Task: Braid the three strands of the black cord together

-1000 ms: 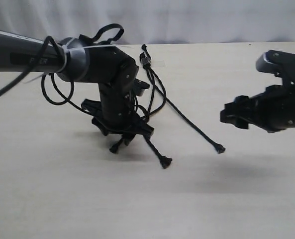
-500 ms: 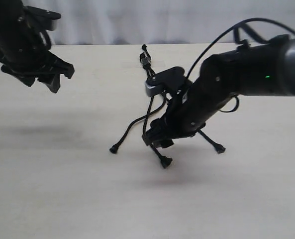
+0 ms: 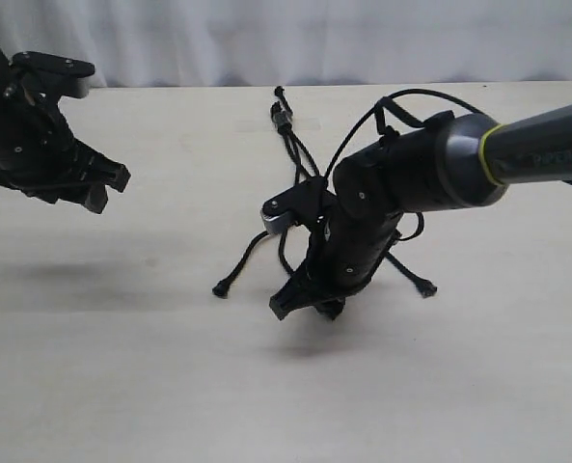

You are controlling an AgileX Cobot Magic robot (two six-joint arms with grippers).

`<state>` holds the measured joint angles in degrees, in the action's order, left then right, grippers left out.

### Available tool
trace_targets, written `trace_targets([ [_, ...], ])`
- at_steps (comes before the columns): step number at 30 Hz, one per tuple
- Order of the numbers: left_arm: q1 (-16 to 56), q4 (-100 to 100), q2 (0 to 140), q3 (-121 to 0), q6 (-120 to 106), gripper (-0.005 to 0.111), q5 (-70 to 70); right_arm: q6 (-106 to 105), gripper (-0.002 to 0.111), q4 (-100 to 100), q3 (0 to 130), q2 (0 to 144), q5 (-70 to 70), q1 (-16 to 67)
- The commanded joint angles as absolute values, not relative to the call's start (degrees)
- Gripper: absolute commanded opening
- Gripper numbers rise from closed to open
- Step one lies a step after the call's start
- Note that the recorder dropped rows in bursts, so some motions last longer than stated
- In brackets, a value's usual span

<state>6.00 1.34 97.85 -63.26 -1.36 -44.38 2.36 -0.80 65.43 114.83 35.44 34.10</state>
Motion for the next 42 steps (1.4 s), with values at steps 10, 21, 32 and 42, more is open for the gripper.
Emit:
trace_targets([
  [10,6.0,8.8,97.4,-56.1,-2.7,0.007,-36.6,0.7,0.004,-8.4,70.0,110.5,45.3,25.6],
  [21,6.0,10.1,97.4,-53.4,-3.2,0.0,-36.8,-4.1,0.004,-8.5,70.0,116.3,36.1,17.3],
  [32,7.9,12.9,97.4,-53.4,-3.2,0.0,-31.1,-14.8,0.004,10.3,69.3,120.4,44.7,18.6],
  [42,17.4,12.8,100.4,-53.4,3.2,0.0,-16.9,-19.0,0.004,20.6,69.2,120.4,45.0,26.1],
])
